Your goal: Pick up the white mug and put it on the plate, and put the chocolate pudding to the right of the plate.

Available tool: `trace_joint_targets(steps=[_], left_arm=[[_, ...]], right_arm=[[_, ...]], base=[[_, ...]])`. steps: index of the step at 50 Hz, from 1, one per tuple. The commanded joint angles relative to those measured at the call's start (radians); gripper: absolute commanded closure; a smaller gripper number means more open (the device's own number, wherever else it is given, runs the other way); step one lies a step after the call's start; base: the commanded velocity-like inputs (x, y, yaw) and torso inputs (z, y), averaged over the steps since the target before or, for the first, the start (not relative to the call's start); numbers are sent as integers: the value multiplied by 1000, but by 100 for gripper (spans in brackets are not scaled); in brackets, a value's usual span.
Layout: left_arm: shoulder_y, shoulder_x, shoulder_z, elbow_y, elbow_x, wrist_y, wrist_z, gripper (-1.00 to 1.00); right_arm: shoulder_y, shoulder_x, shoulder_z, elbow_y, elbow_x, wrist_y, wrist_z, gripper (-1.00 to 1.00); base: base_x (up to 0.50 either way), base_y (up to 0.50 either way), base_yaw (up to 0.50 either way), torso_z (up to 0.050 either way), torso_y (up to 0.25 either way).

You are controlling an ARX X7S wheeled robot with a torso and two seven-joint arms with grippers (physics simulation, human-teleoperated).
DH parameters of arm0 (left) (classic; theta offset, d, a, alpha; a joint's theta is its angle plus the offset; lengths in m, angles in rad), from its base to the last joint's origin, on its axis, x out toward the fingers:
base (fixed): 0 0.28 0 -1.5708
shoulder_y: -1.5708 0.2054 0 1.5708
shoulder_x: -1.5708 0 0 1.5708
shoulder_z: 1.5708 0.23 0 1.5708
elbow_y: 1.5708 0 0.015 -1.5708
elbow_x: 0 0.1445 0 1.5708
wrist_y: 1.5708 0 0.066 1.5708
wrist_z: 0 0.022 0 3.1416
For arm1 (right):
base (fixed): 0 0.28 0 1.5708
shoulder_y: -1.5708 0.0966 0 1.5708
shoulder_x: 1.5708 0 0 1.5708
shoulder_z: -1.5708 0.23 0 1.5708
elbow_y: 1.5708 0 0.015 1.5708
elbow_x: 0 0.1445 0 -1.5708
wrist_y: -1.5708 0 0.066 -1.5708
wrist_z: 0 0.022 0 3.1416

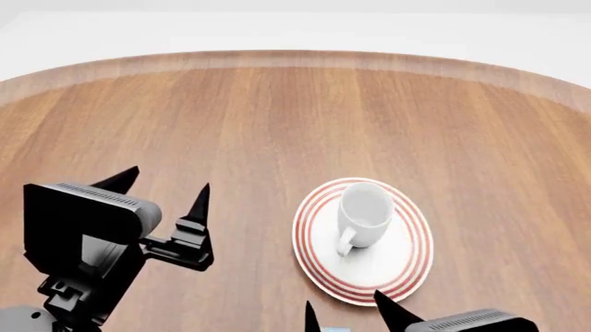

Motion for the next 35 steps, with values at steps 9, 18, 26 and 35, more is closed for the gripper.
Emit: trace_joint_targets(steps=[9, 18, 26, 35], left_arm=[[23, 24, -21, -16, 9, 29, 38, -100], [27, 25, -21, -23, 8, 31, 40, -100], [31, 26, -21, -27, 11, 33, 44, -100], [40, 25, -21, -33, 13, 41, 47, -100]], right_arm=[[-52, -37, 28, 34, 55, -66, -66, -100], [-55, -51, 51, 49, 101, -103, -77, -100], [-67, -63, 77, 54, 106, -124, -56, -100], [-91, -71, 115, 65, 112, -135, -20, -100]], base=[[0, 0, 0, 0, 0], [0, 0, 0, 0, 0], [0, 0, 0, 0, 0], [0, 0, 0, 0, 0]])
